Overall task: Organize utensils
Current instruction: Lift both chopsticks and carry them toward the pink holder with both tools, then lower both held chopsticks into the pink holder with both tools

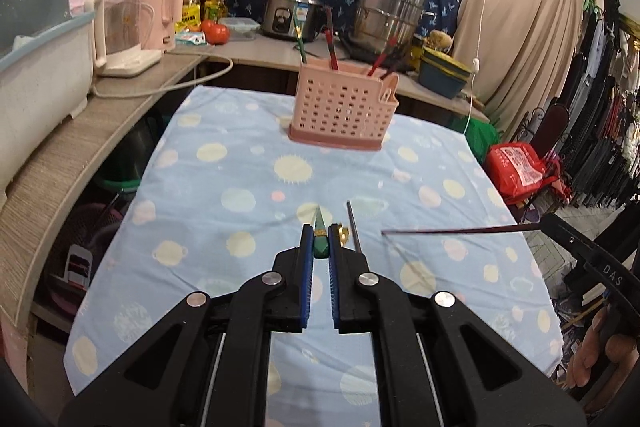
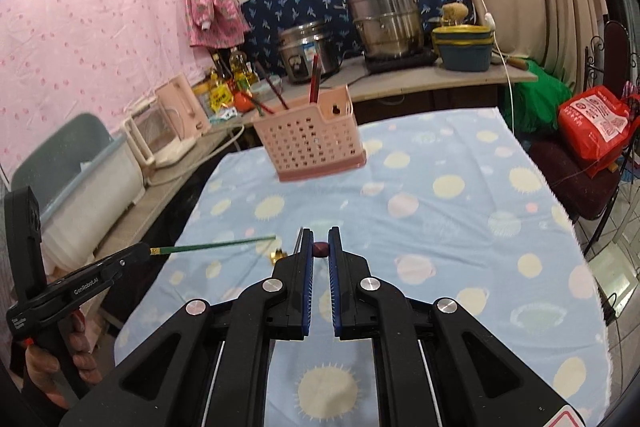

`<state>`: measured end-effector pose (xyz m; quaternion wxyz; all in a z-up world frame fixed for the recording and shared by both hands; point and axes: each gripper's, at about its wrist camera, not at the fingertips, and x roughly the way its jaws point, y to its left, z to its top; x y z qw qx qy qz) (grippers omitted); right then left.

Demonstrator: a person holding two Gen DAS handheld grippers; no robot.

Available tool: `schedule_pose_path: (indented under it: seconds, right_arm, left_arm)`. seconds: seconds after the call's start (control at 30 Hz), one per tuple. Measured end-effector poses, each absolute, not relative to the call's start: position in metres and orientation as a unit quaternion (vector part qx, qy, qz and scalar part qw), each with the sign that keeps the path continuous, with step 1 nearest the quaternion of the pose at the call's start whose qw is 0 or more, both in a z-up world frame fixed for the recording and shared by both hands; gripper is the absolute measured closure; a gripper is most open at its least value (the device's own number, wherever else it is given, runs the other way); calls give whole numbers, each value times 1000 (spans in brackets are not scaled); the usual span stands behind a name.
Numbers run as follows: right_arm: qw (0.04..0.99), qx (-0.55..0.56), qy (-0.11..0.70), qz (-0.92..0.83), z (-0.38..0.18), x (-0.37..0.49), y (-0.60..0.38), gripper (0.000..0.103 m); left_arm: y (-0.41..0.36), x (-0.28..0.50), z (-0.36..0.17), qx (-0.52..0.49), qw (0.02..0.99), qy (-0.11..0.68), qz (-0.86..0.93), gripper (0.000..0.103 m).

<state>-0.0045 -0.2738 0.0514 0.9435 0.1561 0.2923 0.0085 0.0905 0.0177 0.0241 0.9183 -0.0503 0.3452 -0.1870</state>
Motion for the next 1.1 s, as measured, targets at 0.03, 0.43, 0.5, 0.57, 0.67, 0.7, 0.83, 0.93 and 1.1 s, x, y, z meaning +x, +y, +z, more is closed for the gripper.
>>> schedule_pose_path:
  seconds: [0.03, 0.43, 0.5, 0.57, 0.67, 0.7, 0.83, 0.93, 1.1]
  right_arm:
    - [945, 157, 287, 8, 56, -2, -277, 96]
    - [961, 142, 236, 3, 105, 36, -296, 96]
    - [965, 134, 227, 4, 114, 47, -298, 96]
    - [967, 131, 219, 6, 122, 59, -300, 96]
    - [971, 124, 205, 6, 137, 81, -305, 96]
    - [972, 123, 201, 6, 143, 89, -306, 96]
    - [976, 122, 180, 0, 163, 122, -317, 96]
    - [979, 123, 161, -8, 181, 149, -327, 96]
    - [983, 126, 134, -22, 203, 196, -340, 96]
  left_arm:
    - [18, 93, 29, -51, 920, 340, -187, 96]
    - [9, 135, 80, -36, 940, 286, -184, 96]
    - [6, 146, 89, -37, 942, 278, -186, 96]
    - [4, 157, 100, -37, 945, 267, -184, 96]
    - [1, 174, 119, -36, 951, 247, -185, 96]
    - [0, 181, 126, -36, 952, 241, -184, 96]
    - [-6, 210, 157, -40, 959, 213, -185, 96]
    - [-11, 230, 180, -33, 966, 183, -177, 96]
    - [-19, 272, 214, -35, 975, 146, -162, 96]
